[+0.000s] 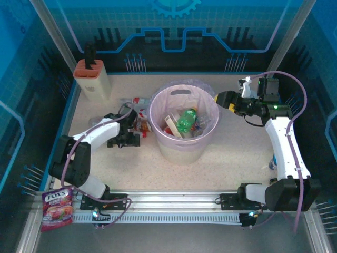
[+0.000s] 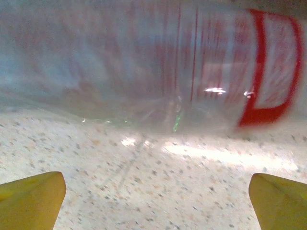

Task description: Put the plastic bottles in the bin

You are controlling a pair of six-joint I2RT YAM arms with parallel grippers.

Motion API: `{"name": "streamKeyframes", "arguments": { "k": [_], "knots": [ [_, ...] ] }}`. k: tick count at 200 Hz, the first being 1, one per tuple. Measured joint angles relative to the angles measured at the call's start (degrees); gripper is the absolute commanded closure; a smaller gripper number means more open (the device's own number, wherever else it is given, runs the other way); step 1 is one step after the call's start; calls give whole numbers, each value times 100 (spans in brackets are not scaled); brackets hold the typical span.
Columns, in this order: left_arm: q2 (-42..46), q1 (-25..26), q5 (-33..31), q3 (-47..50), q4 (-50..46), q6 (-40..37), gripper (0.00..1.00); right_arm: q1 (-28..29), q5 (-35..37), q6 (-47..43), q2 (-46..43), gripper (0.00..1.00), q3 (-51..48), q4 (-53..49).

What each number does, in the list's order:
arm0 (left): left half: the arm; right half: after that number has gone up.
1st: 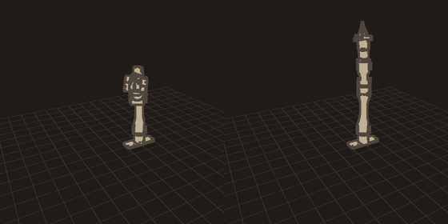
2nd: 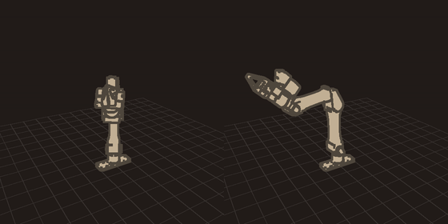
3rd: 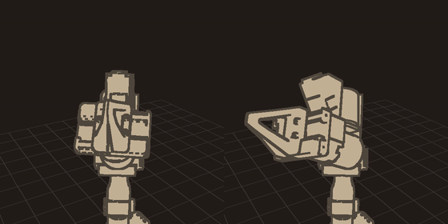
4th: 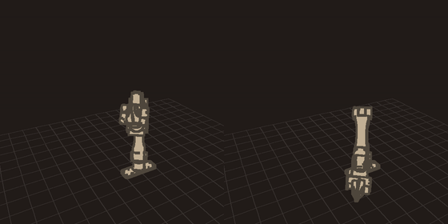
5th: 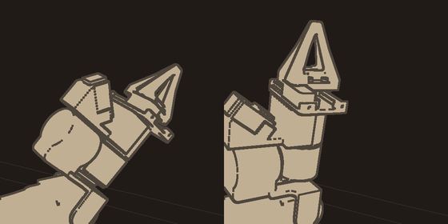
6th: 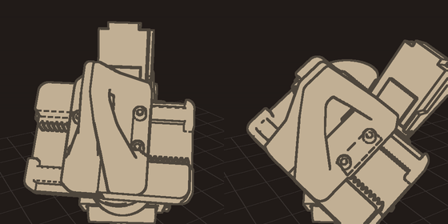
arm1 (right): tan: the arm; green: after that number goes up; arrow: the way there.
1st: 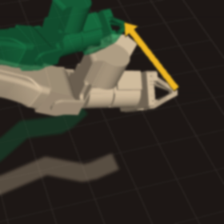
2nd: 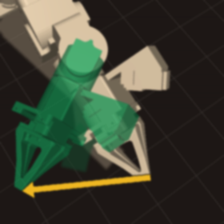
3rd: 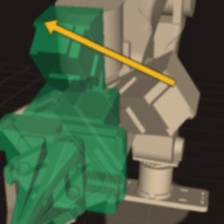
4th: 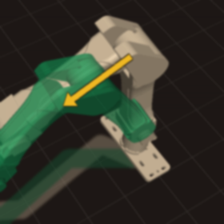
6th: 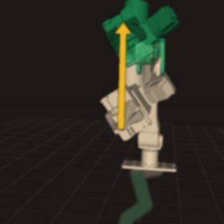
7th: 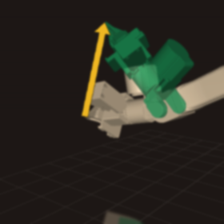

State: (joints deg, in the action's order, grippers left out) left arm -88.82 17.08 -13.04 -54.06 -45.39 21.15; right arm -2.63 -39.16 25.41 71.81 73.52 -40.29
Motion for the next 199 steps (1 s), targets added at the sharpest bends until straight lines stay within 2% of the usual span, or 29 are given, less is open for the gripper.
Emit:
{"name": "streamKeyframes", "arguments": {
  "k": [18, 39, 69, 90, 105, 131, 170, 199],
  "knots": [
    [225, 146, 136, 125, 31, 256, 1, 0, 0, 0, 7, 14, 0, 0],
    [1038, 168, 243, 601, 361, 793, 1, 0, 0, -2, 35, 14, 2, 0],
    [2922, 157, 417, 2090, 1864, 2549, 1, 0, -2, -20, 85, 14, 11, 2],
    [3576, 107, 358, 2905, 2542, 3700, 1, 0, -7, -20, 96, 14, 11, 4],
    [3585, 68, 229, 3021, 2667, 4197, 1, 0, -9, -20, 120, 14, 13, 4],
    [3340, -83, 170, 3008, 3189, 4631, 1, 0, -24, -20, 162, 14, 13, 4],
    [2406, -136, 247, 2817, 3827, 4795, 3, 2, -24, -20, 162, 14, 44, 0],
    [1757, -140, 415, 2647, 4328, 4798, 11, 7, -26, -20, 160, 14, 81, 2]
  ]
}}
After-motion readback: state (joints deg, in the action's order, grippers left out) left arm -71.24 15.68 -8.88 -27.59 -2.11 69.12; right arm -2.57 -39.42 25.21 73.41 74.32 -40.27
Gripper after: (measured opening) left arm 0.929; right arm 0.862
